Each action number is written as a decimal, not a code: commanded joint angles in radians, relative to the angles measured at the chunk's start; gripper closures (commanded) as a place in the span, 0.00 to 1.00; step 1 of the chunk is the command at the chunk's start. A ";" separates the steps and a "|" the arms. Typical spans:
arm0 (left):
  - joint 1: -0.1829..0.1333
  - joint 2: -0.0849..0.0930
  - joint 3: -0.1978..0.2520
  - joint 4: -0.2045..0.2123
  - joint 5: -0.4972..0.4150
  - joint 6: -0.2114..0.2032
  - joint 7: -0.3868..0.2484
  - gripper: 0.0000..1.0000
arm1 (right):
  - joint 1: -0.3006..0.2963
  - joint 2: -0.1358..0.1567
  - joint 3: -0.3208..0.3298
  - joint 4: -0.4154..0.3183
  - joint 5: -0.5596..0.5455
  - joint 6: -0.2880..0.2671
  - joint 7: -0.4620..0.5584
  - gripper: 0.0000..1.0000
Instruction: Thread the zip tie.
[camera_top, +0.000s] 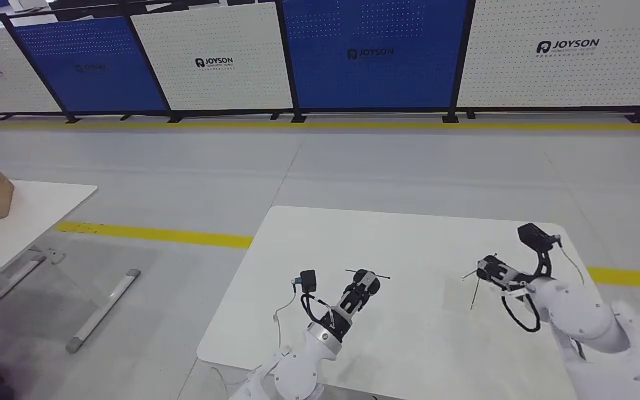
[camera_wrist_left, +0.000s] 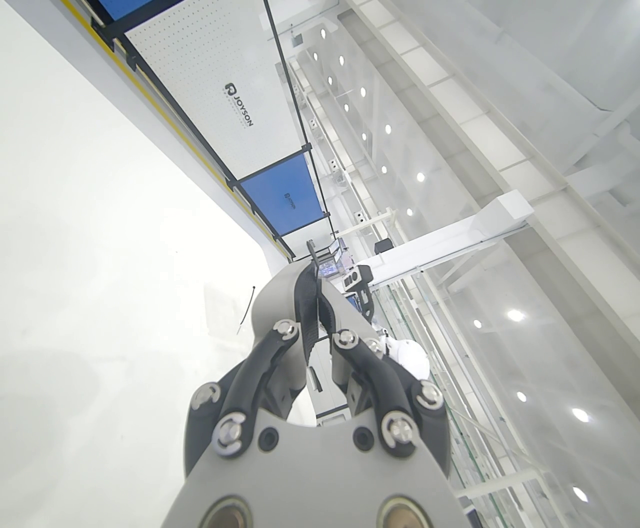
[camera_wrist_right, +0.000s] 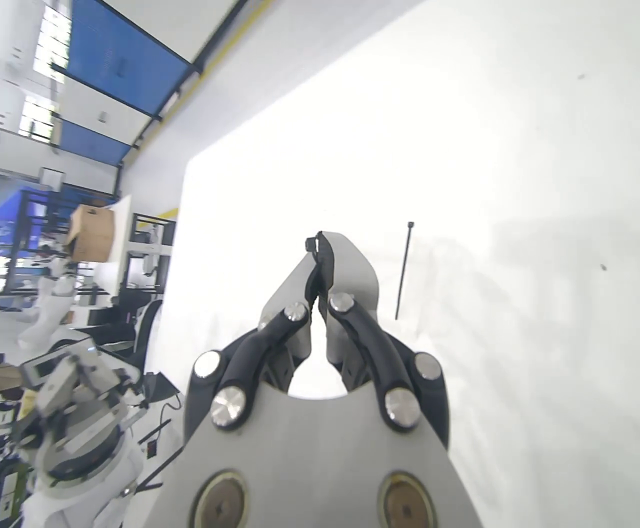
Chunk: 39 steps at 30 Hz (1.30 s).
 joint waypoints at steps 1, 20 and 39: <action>0.000 0.000 0.000 0.000 0.000 0.000 0.000 1.00 | -0.034 0.003 0.020 -0.054 0.026 -0.036 -0.010 1.00; -0.007 -0.002 0.000 0.011 0.044 -0.013 0.044 1.00 | -0.016 -0.002 -0.065 -0.114 -0.021 -0.051 0.057 1.00; -0.045 -0.032 0.097 0.116 0.217 -0.037 0.250 1.00 | -0.016 -0.002 -0.065 -0.114 -0.021 -0.051 0.057 1.00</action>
